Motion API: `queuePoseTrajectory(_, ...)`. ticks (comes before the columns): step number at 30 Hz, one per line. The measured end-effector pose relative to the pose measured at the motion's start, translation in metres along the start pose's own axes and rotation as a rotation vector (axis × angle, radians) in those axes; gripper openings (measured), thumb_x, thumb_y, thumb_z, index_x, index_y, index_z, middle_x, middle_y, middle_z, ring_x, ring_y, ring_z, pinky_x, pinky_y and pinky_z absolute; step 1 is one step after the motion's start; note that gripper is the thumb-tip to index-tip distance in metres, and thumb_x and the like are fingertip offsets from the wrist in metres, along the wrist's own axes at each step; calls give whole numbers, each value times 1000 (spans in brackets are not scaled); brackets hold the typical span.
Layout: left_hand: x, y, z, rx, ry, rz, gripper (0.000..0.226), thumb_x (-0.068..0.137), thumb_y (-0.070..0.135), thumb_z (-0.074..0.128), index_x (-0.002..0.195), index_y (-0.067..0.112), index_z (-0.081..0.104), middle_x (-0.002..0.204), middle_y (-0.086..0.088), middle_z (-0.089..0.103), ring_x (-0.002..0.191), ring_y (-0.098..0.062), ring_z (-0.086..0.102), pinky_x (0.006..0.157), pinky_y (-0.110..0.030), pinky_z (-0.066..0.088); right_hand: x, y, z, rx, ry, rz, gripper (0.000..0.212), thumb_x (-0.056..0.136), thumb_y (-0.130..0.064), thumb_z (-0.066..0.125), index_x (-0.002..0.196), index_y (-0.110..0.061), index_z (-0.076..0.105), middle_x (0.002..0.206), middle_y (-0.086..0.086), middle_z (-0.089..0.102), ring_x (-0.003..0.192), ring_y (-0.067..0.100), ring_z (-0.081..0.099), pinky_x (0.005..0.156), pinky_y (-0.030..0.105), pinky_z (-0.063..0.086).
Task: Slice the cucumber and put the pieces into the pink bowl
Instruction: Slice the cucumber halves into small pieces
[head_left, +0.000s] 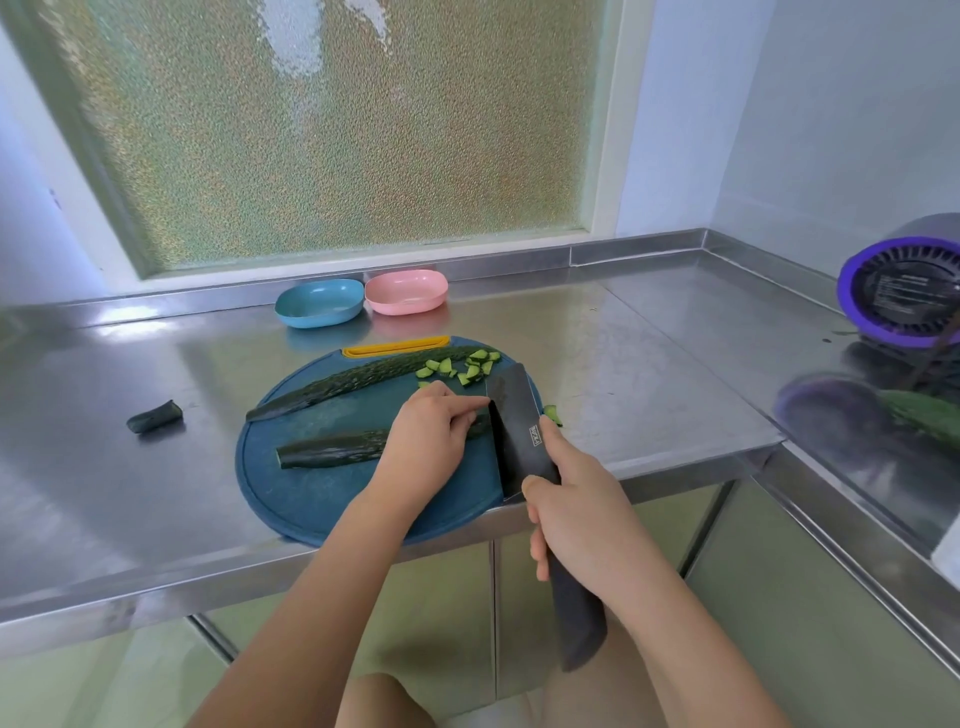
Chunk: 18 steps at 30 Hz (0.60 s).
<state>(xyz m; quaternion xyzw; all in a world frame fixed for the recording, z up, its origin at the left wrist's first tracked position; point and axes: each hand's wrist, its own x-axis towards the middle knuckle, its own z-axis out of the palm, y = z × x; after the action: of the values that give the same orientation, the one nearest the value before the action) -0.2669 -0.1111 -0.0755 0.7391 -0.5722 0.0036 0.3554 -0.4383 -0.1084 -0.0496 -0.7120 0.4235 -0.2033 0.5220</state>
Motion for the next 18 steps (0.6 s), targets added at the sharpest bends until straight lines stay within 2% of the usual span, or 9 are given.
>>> queuePoseTrajectory(6,0,-1,1,-5,15,-4,29,93,9,53,117,17,66,81,6,46,81,-12,45,67,-15,28,0,-1,-1,-5,-47,9,71,94,-7,36,150,-42,12,60,3,55,46,19,55,52,35,57)
queuePoseTrajectory(9,1,-1,2,-4,12,-9,29,93,9,53,117,17,66,77,9,44,80,-12,45,66,-15,27,0,-3,1,-22,-55,15,73,92,-5,34,151,-42,10,62,5,54,46,19,54,51,33,56)
queuePoseTrajectory(14,1,-2,2,4,8,-5,29,93,9,52,118,17,66,77,8,43,80,-12,44,65,-16,26,-2,-7,3,-154,-59,12,71,96,-9,32,152,-40,2,78,10,59,37,10,51,46,23,52)
queuePoseTrajectory(18,1,-2,3,9,6,-1,29,94,10,52,119,16,64,83,2,48,81,-12,44,65,-15,26,0,-11,5,-218,-65,46,71,97,-9,32,152,-39,-1,96,17,62,42,15,53,51,28,55)
